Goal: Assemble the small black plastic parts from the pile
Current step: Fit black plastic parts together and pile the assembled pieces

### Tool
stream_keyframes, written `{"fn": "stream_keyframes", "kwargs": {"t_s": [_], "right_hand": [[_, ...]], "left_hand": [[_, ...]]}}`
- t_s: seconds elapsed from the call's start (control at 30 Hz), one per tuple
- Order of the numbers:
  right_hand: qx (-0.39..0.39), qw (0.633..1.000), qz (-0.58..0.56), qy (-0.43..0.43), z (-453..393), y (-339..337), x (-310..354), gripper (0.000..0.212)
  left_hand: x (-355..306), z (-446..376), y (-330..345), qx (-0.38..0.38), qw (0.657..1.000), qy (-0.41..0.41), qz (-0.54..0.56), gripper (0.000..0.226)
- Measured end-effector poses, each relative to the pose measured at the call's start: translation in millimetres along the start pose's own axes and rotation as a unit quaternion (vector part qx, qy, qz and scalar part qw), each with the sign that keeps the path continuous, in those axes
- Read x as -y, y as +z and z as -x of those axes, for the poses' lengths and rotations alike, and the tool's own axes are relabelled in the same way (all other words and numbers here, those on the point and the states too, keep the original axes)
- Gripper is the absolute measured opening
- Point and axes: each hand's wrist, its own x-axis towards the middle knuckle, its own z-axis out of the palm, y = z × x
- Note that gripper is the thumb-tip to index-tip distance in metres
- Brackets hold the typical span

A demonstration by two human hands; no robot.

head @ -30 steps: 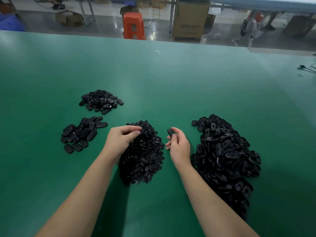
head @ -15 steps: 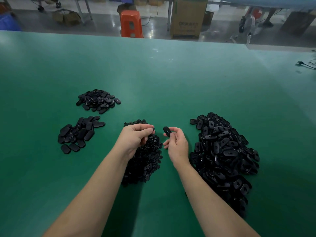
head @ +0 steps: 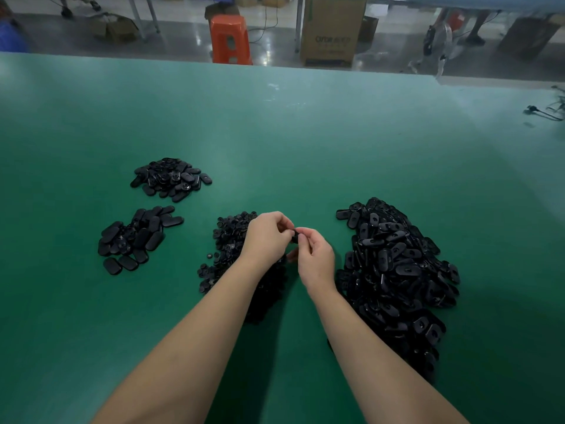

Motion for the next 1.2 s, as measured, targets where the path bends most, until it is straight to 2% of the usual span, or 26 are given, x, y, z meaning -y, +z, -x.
{"fn": "stream_keyframes", "kwargs": {"t_s": [0.5, 0.87, 1.0, 1.2], "right_hand": [[-0.003, 1.0, 0.014, 0.0, 0, 0, -1, 0.02], [-0.024, 0.999, 0.037, -0.011, -1, 2, -3, 0.02], [-0.048, 0.999, 0.017, -0.019, -2, 3, -4, 0.02], [-0.041, 0.999, -0.014, 0.007, -4, 4, -10, 0.02]], "left_hand": [[-4, -1, 3, 0.007, 0.997, -0.005, -0.074, 0.013], [0, 0, 10, -0.017, 0.999, -0.005, -0.048, 0.013], [4, -2, 9, -0.02, 1.0, -0.015, -0.014, 0.012], [4, -1, 8, -0.002, 1.0, -0.014, 0.005, 0.01]]}}
